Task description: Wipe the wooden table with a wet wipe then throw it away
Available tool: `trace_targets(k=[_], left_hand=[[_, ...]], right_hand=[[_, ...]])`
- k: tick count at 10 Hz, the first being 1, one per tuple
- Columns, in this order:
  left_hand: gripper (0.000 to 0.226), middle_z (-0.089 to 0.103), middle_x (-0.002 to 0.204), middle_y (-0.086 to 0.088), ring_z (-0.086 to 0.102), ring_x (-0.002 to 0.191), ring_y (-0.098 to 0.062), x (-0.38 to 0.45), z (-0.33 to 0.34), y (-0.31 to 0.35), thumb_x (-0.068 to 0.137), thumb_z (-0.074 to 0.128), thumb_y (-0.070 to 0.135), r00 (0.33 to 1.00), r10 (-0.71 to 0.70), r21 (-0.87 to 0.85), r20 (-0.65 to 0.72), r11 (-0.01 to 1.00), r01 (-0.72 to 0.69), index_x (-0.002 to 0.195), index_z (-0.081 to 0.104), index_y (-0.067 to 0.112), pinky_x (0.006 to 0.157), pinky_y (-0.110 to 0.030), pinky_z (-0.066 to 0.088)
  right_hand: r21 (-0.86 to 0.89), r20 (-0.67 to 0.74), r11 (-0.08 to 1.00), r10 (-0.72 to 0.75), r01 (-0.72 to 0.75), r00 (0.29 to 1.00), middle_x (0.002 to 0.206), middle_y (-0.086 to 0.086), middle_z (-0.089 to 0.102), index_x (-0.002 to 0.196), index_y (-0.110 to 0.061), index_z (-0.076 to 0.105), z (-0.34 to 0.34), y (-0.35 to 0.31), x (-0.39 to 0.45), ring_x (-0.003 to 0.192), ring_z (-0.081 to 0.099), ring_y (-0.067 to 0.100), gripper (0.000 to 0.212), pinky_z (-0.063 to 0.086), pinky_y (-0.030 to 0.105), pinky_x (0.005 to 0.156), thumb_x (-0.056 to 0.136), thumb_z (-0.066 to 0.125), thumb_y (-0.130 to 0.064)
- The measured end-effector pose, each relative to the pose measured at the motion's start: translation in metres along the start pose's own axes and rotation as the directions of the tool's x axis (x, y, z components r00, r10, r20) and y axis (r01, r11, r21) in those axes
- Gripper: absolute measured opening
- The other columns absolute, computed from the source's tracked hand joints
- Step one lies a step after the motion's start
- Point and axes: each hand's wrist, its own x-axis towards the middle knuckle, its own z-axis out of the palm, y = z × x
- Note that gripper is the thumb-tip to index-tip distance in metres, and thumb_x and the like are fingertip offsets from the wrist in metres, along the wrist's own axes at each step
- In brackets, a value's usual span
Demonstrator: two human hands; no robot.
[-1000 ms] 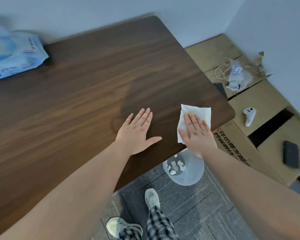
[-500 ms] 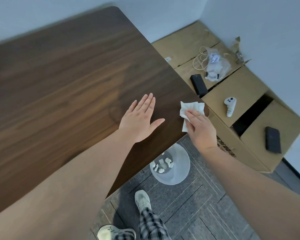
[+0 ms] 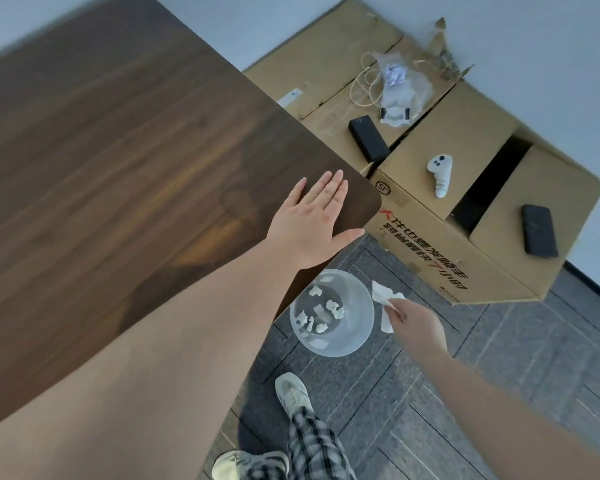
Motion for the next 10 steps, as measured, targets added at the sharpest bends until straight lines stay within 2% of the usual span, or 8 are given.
trace_targets(k=[1, 2, 3, 4, 5, 6, 9, 10], left_hand=[[0.080, 0.001, 0.160, 0.001, -0.004, 0.146, -0.011, 0.001, 0.007, 0.004, 0.090, 0.010, 0.068, 0.996, -0.015, 0.024, -0.084, 1.000, 0.017, 0.152, 0.005, 0.016, 0.117, -0.037, -0.006], [0.080, 0.006, 0.160, 0.002, 0.000, 0.146, -0.011, 0.002, 0.012, 0.007, 0.091, 0.013, 0.068, 0.991, -0.013, 0.020, -0.131, 1.000, 0.016, 0.152, 0.010, 0.016, 0.117, -0.036, -0.005], [0.079, 0.006, 0.160, 0.002, 0.001, 0.146, -0.011, 0.004, 0.012, 0.008, 0.091, 0.014, 0.067, 0.990, -0.013, 0.020, -0.138, 1.000, 0.016, 0.151, 0.010, 0.016, 0.118, -0.036, -0.003], [0.079, 0.006, 0.160, 0.002, 0.002, 0.146, -0.011, 0.004, 0.014, 0.007, 0.091, 0.015, 0.067, 0.988, -0.014, 0.026, -0.151, 1.000, 0.018, 0.152, 0.011, 0.016, 0.118, -0.036, -0.002], [0.079, 0.007, 0.160, 0.002, 0.002, 0.146, -0.011, 0.006, 0.016, 0.007, 0.090, 0.016, 0.067, 0.988, -0.018, 0.032, -0.155, 0.999, 0.023, 0.151, 0.011, 0.017, 0.118, -0.036, -0.001], [0.079, 0.007, 0.160, 0.002, 0.002, 0.146, -0.011, 0.006, 0.016, 0.008, 0.090, 0.017, 0.067, 0.989, -0.020, 0.032, -0.146, 0.999, 0.025, 0.151, 0.011, 0.017, 0.118, -0.036, 0.000], [0.079, 0.003, 0.160, 0.003, -0.001, 0.146, -0.011, 0.005, 0.013, 0.010, 0.090, 0.013, 0.068, 0.995, -0.027, 0.031, -0.092, 0.999, 0.030, 0.151, 0.006, 0.018, 0.119, -0.036, -0.002], [0.079, 0.001, 0.160, 0.003, -0.003, 0.146, -0.011, 0.004, 0.011, 0.010, 0.090, 0.009, 0.068, 0.998, -0.020, 0.056, -0.063, 0.998, 0.023, 0.151, 0.004, 0.018, 0.119, -0.037, -0.003]], right_hand=[[-0.010, 0.076, 1.000, 0.015, -0.015, 0.997, 0.095, 0.008, 0.071, 0.105, -0.015, 0.069, 0.027, 0.007, 0.018, 0.086, 0.063, 0.029, 0.025, 0.051, 0.038, 0.073, 0.097, 0.047, -0.024], [-0.049, 0.143, 0.999, 0.019, -0.012, 0.990, 0.092, 0.008, 0.070, 0.097, -0.013, 0.067, 0.057, 0.013, 0.037, 0.083, 0.063, 0.030, 0.025, 0.052, 0.039, 0.069, 0.097, 0.044, -0.024], [-0.101, 0.186, 0.994, 0.058, -0.039, 0.981, 0.074, 0.006, 0.057, 0.077, -0.010, 0.051, 0.084, 0.017, 0.050, 0.073, 0.059, 0.032, 0.025, 0.041, 0.033, 0.054, 0.096, 0.040, -0.021], [-0.077, 0.209, 0.992, 0.113, -0.099, 0.971, 0.075, 0.009, 0.057, 0.077, -0.010, 0.048, 0.107, 0.019, 0.061, 0.073, 0.056, 0.033, 0.023, 0.042, 0.032, 0.057, 0.096, 0.040, -0.021], [-0.009, 0.271, 0.992, 0.126, -0.128, 0.954, 0.108, 0.010, 0.065, 0.111, -0.012, 0.058, 0.121, 0.018, 0.066, 0.100, 0.059, 0.033, 0.026, 0.047, 0.035, 0.078, 0.098, 0.042, -0.027], [0.034, 0.295, 0.992, 0.103, -0.119, 0.950, 0.138, 0.003, 0.053, 0.139, -0.018, 0.042, 0.127, 0.020, 0.064, 0.123, 0.051, 0.025, 0.046, 0.043, 0.037, 0.093, 0.097, 0.046, -0.034], [0.092, 0.296, 0.996, -0.036, 0.009, 0.954, 0.136, 0.000, 0.056, 0.137, -0.024, 0.046, 0.073, 0.000, 0.047, 0.114, 0.057, 0.022, 0.044, 0.045, 0.030, 0.086, 0.095, 0.051, -0.037], [0.155, 0.203, 0.982, -0.138, 0.108, 0.969, 0.131, -0.003, 0.059, 0.131, -0.030, 0.052, 0.025, -0.016, 0.042, 0.116, 0.056, 0.021, 0.039, 0.044, 0.030, 0.089, 0.093, 0.054, -0.039]])
